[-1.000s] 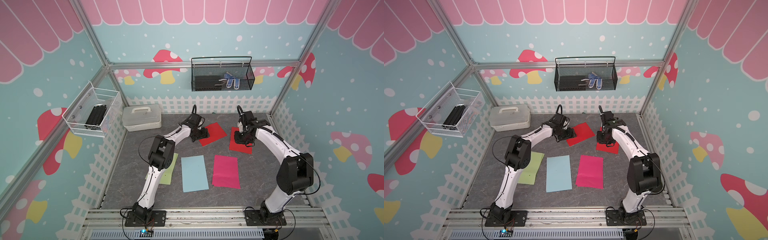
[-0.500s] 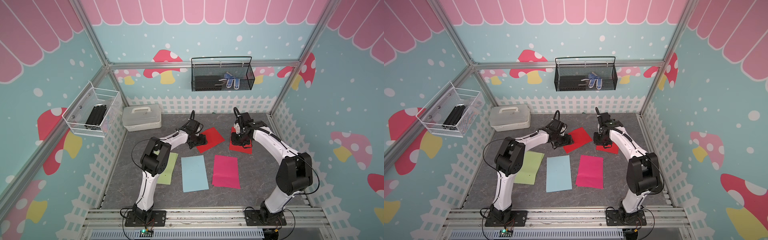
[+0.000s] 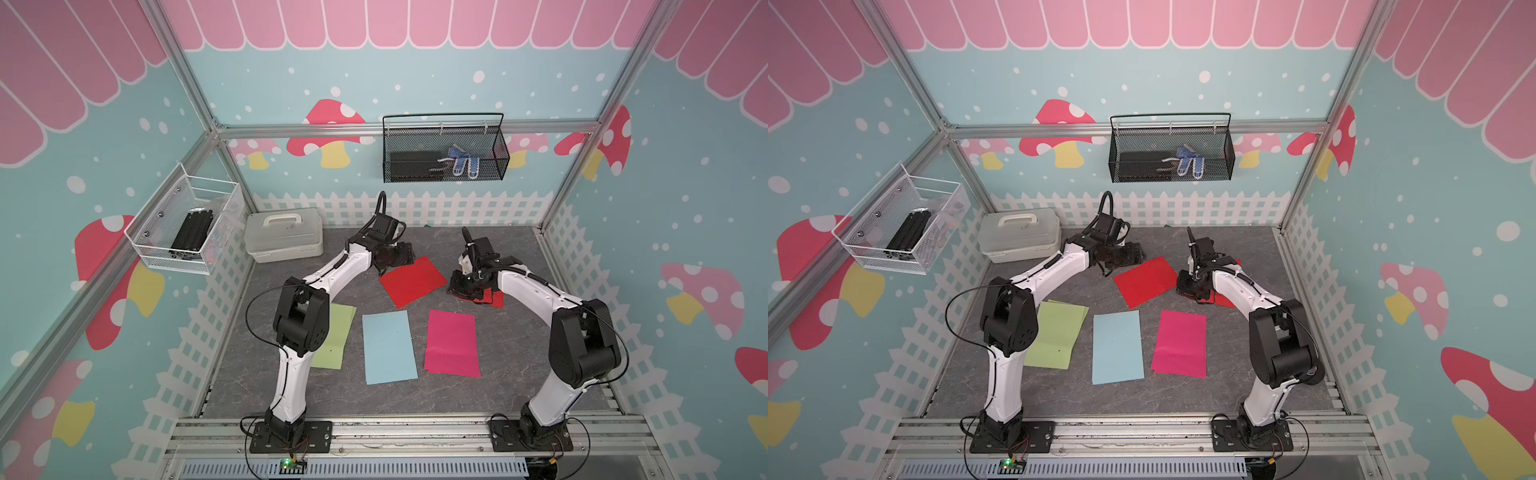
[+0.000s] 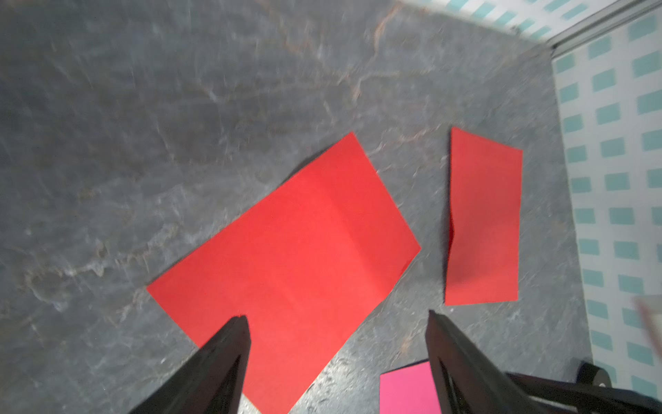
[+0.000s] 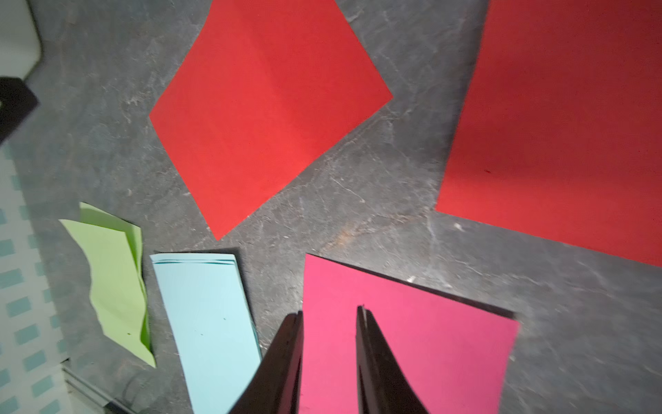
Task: Sort the scattered colored papers by color
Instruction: Pick up the colored paper from the center of the board.
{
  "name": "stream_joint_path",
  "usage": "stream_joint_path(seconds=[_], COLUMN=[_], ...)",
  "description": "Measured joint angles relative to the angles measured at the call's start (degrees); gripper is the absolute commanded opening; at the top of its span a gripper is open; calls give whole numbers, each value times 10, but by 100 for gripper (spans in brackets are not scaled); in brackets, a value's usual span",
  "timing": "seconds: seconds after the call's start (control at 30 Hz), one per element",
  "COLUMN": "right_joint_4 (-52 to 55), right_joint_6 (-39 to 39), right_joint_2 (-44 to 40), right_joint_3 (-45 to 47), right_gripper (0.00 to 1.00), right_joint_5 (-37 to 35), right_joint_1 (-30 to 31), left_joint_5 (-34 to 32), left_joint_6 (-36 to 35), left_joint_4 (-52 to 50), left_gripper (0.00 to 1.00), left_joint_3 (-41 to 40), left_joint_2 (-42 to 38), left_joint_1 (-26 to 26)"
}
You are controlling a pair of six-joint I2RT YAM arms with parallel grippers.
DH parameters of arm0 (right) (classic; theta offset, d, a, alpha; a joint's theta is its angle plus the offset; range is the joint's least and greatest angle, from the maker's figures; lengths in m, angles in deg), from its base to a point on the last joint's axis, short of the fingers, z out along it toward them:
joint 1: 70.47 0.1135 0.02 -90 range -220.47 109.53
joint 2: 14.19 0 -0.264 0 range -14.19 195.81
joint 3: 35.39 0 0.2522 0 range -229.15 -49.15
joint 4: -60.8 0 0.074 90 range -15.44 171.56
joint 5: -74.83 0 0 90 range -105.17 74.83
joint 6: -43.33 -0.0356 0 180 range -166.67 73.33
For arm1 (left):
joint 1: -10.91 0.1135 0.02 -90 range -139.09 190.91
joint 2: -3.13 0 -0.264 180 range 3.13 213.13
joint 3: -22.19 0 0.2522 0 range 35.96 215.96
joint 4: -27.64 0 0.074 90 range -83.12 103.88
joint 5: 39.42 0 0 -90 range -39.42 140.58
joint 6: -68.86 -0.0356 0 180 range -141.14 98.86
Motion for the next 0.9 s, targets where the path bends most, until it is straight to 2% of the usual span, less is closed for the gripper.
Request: stream_joint_path(seconds=[0.2, 0.37, 0.43, 0.53, 0.9], right_joint_4=[-134, -225, -242, -270, -339], right_joint_6=[-106, -177, -192, -216, -275], right_joint_2=[67, 74, 74, 74, 86], right_joint_3=[6, 45, 53, 61, 104], right_gripper=[30, 33, 34, 41, 41], right_joint_5=[71, 105, 111, 118, 124], right_joint_1=[3, 3, 3, 3, 3], left_joint_5=[-9, -14, -14, -16, -14], left_joint_6=[-14, -16, -16, -18, -18], left_joint_4=[-20, -41, -45, -43, -34], left_gripper=[77, 77, 77, 77, 77], left_joint_3=[24, 15, 7, 2, -35], left_joint_2=[50, 90, 91, 91, 90], left_joint_1=[4, 9, 12, 17, 23])
